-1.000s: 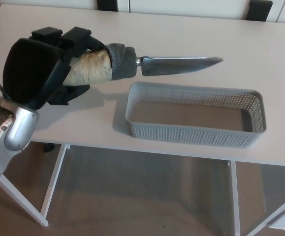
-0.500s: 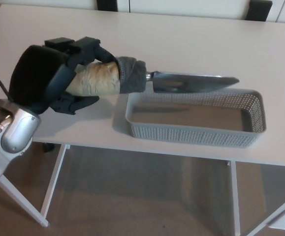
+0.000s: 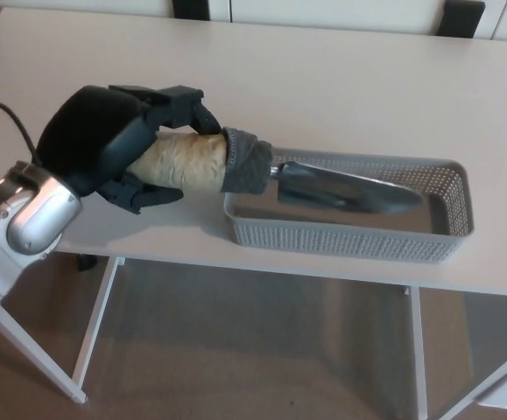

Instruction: The robot walks towards a desk on which a shovel is kept on the left hand side and a container is kept on the right hand side. The robot picks up the shovel using its left hand and places it in the container.

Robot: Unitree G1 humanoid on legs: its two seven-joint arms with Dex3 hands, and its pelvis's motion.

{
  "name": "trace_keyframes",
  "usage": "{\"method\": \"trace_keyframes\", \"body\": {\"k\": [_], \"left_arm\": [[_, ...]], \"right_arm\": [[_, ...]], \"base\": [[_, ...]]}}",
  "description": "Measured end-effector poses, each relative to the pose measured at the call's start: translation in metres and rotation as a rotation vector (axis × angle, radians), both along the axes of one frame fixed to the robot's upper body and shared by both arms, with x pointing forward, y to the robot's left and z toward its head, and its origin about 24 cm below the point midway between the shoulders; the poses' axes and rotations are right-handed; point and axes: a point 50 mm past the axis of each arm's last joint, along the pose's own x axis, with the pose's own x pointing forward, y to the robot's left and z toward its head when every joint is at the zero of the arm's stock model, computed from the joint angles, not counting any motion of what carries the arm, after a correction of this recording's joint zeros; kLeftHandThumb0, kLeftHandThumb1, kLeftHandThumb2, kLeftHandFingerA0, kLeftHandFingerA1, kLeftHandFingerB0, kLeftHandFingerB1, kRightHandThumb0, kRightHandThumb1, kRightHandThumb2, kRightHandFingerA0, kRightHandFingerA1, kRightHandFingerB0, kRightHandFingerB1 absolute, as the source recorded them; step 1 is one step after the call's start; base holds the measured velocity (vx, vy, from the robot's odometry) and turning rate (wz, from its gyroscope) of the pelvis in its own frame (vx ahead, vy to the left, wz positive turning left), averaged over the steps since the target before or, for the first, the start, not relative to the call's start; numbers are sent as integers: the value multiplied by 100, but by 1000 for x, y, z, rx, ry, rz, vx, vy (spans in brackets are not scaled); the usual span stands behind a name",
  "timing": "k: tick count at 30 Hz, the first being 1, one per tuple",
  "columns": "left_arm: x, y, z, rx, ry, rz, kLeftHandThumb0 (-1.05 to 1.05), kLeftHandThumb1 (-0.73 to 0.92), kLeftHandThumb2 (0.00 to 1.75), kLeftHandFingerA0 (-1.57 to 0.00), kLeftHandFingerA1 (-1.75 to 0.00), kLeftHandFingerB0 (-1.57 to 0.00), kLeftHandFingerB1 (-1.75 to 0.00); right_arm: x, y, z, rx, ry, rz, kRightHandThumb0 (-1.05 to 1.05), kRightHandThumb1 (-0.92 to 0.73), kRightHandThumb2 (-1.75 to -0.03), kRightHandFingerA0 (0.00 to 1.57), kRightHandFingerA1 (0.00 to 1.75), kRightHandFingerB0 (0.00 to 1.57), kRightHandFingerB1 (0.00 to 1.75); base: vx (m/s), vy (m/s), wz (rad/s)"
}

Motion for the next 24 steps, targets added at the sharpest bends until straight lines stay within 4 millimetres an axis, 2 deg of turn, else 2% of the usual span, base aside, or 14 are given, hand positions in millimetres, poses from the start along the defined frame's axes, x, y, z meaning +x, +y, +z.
{"method": "trace_keyframes", "body": {"k": [2, 3, 4, 5, 6, 7, 8, 11, 16, 17, 20, 21, 22, 24], "left_arm": [[2, -2, 3, 20, 12, -13, -22, 79, 65, -74, -131, -80, -74], [3, -4, 4, 33, 19, -22, -21, 79, 65, -68, -152, -71, -103], [4, -5, 5, 40, 23, -26, -21, 79, 63, -66, -162, -63, -128], [5, -6, 7, 53, 31, -33, -20, 81, 64, -72, -165, -61, -146], [7, -7, 8, 61, 36, -37, -18, 83, 63, -67, -169, -61, -143], [8, -9, 10, 72, 44, -44, -17, 82, 64, -75, -166, -62, -146], [9, -10, 11, 80, 50, -48, -18, 83, 63, -68, -165, -62, -137], [13, -15, 16, 105, 69, -65, -15, 82, 66, -74, -159, -70, -125], [17, -23, 19, 130, 106, -80, -17, 83, 66, -75, -161, -70, -127], [18, -25, 20, 136, 117, -82, -17, 82, 66, -76, -162, -71, -124], [19, -29, 18, 141, 145, -82, -17, 83, 66, -74, -165, -67, -127], [20, -30, 18, 141, 153, -82, -18, 82, 67, -79, -164, -69, -131], [20, -31, 17, 140, 158, -82, -15, 84, 66, -72, -165, -65, -130], [20, -34, 15, 141, 176, -79, -15, 84, 67, -70, -166, -63, -131]], "right_arm": [[1, 0, 0, 0, -1, 1, -39, -49, -90, 68, 68, 49, 59], [1, 0, 0, 0, -3, 2, -38, -49, -90, 68, 68, 49, 59], [1, 0, 0, 0, -3, 2, -37, -48, -90, 68, 68, 49, 59], [1, 0, 0, 0, -4, 3, -40, -62, -58, 73, 49, 59, 45], [1, 1, 0, -1, -4, 4, -40, -62, -58, 73, 49, 59, 45], [2, 1, 0, -1, -5, 4, -40, -62, -58, 73, 49, 59, 45], [2, 1, 1, -1, -6, 5, -40, -61, -58, 73, 49, 60, 44], [3, 1, 1, -2, -9, 9, -40, -61, -58, 74, 49, 60, 44], [5, 2, 1, -8, -13, 17, -41, -61, -58, 75, 50, 61, 45], [5, 2, 1, -9, -12, 19, -38, -48, -90, 69, 68, 49, 59], [5, 2, 1, -19, -10, 29, -40, -50, -91, 69, 67, 49, 58], [5, 2, 1, -25, -9, 34, -39, -50, -90, 69, 67, 49, 59], [5, 2, 1, -28, -9, 36, -40, -50, -91, 69, 67, 49, 58], [5, 2, 2, -33, -10, 42, -39, -49, -91, 70, 68, 50, 59]], "base": [[0, 0, 0], [0, 0, 0], [0, 0, 0], [0, 0, 0], [0, 0, 0], [0, 0, 0], [0, 0, 0], [0, 0, 0], [0, 0, 0], [0, 0, 0], [0, 0, 0], [0, 0, 0], [0, 0, 0], [0, 0, 0]]}}
